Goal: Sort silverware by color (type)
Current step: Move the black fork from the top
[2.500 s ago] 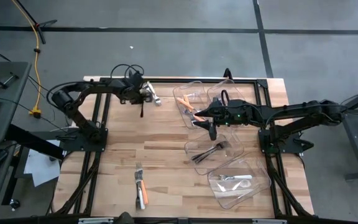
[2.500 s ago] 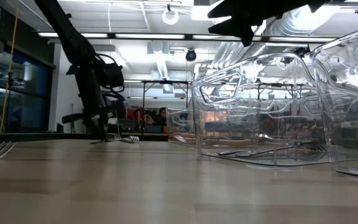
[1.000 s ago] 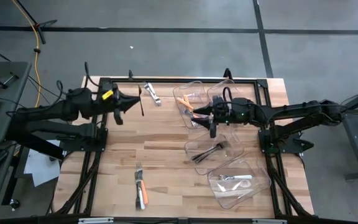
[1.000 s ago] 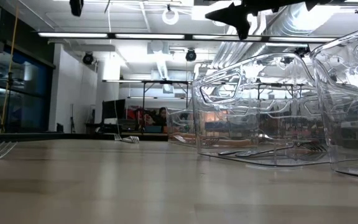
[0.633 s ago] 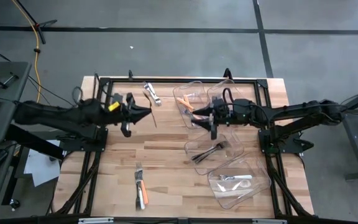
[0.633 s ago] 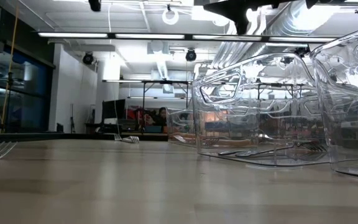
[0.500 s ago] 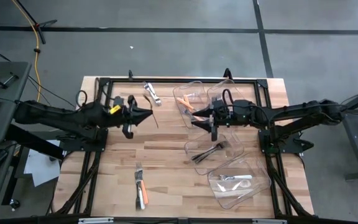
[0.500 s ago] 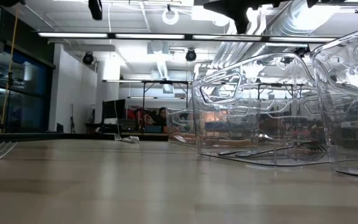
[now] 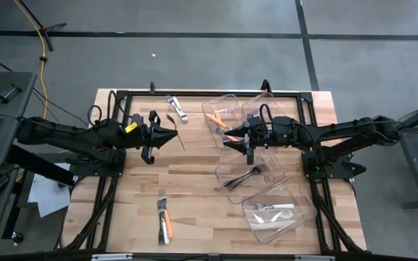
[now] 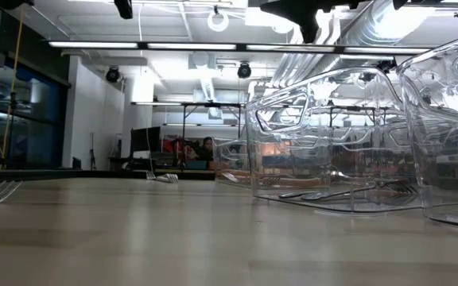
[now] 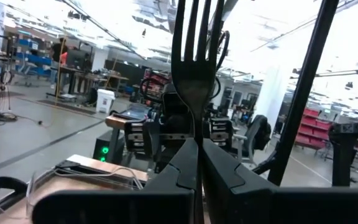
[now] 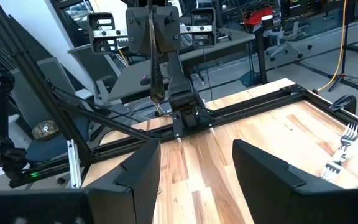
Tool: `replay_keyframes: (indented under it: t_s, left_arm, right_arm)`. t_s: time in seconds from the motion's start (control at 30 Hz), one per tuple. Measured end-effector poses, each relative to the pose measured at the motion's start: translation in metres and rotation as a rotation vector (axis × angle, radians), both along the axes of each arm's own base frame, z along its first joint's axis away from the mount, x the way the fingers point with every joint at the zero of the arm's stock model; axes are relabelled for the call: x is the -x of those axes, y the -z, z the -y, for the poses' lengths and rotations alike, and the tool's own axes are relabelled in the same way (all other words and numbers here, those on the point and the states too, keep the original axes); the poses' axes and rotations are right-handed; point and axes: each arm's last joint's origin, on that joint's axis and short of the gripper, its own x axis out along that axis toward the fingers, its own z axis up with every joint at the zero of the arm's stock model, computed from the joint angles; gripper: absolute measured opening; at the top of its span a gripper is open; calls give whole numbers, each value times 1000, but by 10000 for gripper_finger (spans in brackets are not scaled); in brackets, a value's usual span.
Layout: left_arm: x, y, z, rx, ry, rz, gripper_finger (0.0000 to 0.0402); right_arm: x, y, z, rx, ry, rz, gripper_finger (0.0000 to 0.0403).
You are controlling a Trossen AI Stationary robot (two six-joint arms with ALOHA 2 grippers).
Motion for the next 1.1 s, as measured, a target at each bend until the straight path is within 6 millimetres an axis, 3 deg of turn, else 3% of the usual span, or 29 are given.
replay_keyframes:
  t_s: [0.43,0.6,0.9,1.1]
  left_arm:
    - [0,0,0,-1,3,-1,0]
    - [-12,6,0,-3,0,-15,0]
    - [-50,31,-2,13,12,-17,0]
    - [-64,38,-1,10,24,-34,0]
  right_arm:
    - [0,0,0,0,0,0,186]
    - [-5,4,0,1,9,-12,186]
    - [-44,14,-1,-1,-18,-40,186]
    - [-71,19,-2,-3,-31,-66,186]
